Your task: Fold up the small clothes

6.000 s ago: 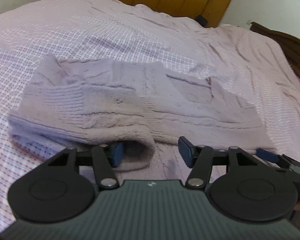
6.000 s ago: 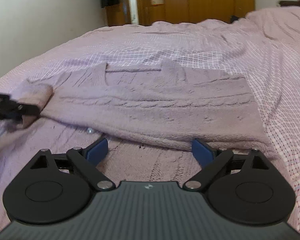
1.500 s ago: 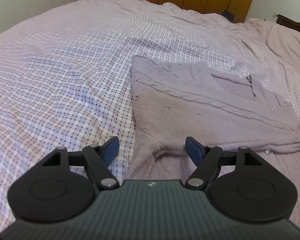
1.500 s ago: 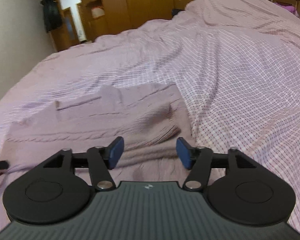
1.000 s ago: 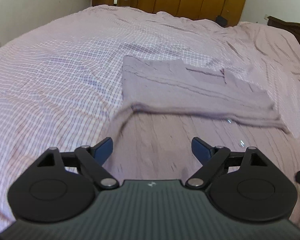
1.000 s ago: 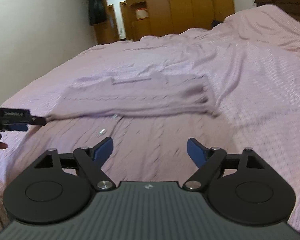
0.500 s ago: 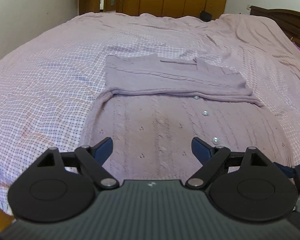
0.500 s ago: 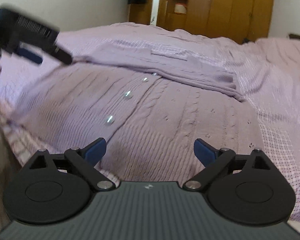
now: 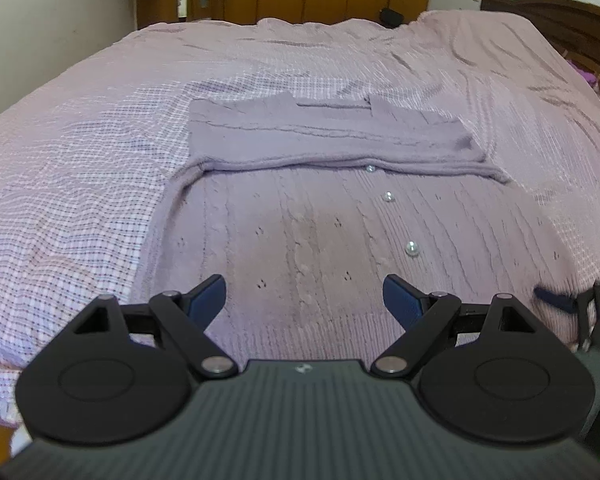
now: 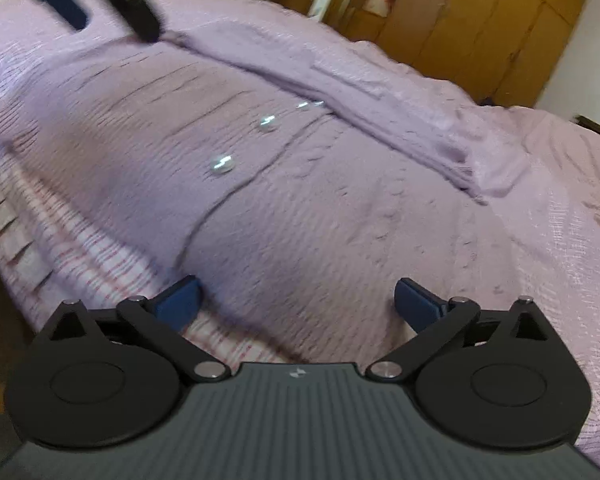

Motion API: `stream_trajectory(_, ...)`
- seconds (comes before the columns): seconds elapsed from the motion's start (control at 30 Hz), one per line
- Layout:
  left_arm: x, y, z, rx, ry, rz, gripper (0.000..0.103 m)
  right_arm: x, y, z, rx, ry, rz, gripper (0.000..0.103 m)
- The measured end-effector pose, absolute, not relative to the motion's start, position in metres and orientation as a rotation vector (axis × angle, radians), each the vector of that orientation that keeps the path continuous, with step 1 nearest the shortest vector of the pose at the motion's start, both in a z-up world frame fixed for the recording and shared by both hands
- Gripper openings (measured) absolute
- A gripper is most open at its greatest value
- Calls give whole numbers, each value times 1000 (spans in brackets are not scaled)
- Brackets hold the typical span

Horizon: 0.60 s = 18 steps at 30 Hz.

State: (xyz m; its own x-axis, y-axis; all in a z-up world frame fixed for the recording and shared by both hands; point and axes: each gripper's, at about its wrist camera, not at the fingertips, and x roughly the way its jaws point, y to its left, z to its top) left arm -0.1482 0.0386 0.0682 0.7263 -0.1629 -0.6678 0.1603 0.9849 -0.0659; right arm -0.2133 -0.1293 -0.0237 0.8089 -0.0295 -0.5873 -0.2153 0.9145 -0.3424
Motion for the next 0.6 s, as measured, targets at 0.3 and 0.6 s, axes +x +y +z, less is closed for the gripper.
stream_trajectory(0.3, -152, 30, 52, 40, 758, -260, 87, -199, -154, -3, -226, 556, 65, 103)
stream_trajectory(0.6, -158, 23, 42, 92, 767, -335, 87, -184, -171, 12, -41, 549, 55, 103)
